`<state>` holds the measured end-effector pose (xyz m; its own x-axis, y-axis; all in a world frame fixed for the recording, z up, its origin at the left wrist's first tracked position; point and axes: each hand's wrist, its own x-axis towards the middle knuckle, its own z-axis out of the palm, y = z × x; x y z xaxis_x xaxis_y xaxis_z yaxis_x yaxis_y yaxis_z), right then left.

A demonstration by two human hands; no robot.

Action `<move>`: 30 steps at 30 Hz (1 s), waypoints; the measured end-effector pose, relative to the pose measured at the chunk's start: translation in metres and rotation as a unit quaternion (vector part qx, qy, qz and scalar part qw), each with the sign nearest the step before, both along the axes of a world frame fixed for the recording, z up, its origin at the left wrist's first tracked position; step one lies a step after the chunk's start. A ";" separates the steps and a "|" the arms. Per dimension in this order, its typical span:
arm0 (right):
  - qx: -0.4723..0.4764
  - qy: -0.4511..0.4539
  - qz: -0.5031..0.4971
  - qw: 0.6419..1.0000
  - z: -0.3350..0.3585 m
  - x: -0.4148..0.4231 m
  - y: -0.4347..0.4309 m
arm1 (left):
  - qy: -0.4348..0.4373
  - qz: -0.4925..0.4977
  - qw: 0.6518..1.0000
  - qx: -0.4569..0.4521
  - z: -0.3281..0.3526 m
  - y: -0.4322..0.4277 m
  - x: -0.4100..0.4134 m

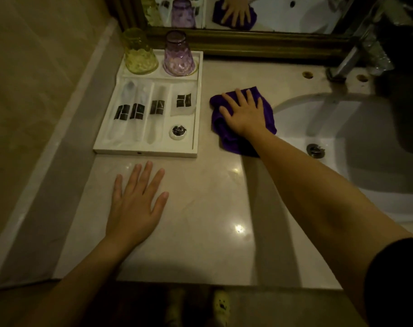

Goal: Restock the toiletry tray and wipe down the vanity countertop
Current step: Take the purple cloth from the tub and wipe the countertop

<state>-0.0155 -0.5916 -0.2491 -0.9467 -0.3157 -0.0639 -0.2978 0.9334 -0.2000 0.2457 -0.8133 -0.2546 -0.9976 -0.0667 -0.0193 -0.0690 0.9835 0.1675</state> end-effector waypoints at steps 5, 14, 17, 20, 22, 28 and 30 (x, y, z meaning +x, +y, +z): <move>-0.005 -0.001 -0.020 1.000 0.002 -0.034 -0.005 | 0.002 0.006 1.000 -0.006 -0.003 -0.001 0.000; -0.006 0.005 0.008 1.000 0.002 -0.035 -0.005 | 0.011 0.003 1.000 -0.012 -0.006 -0.001 -0.001; -0.011 0.015 0.026 0.999 -0.002 0.003 -0.004 | 0.011 -0.002 1.000 -0.006 -0.005 -0.002 -0.001; -0.010 0.024 0.024 0.999 -0.003 0.057 -0.002 | 0.011 -0.010 1.000 0.002 -0.002 -0.001 -0.001; -0.008 0.030 0.021 0.999 -0.003 0.098 0.000 | 0.010 -0.011 1.000 0.008 -0.002 -0.001 -0.001; -0.022 0.009 0.005 1.000 -0.002 0.212 -0.008 | 0.007 -0.013 1.000 0.010 -0.004 -0.002 -0.003; -0.027 0.006 -0.005 1.000 -0.002 0.243 -0.015 | 0.007 -0.017 1.000 0.007 -0.005 -0.003 -0.003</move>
<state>0.2270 -0.6066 -0.2509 -0.9503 -0.3095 -0.0348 -0.2920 0.9241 -0.2465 0.2424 -0.8163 -0.2600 -0.9995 -0.0324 -0.0066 -0.0330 0.9827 0.1822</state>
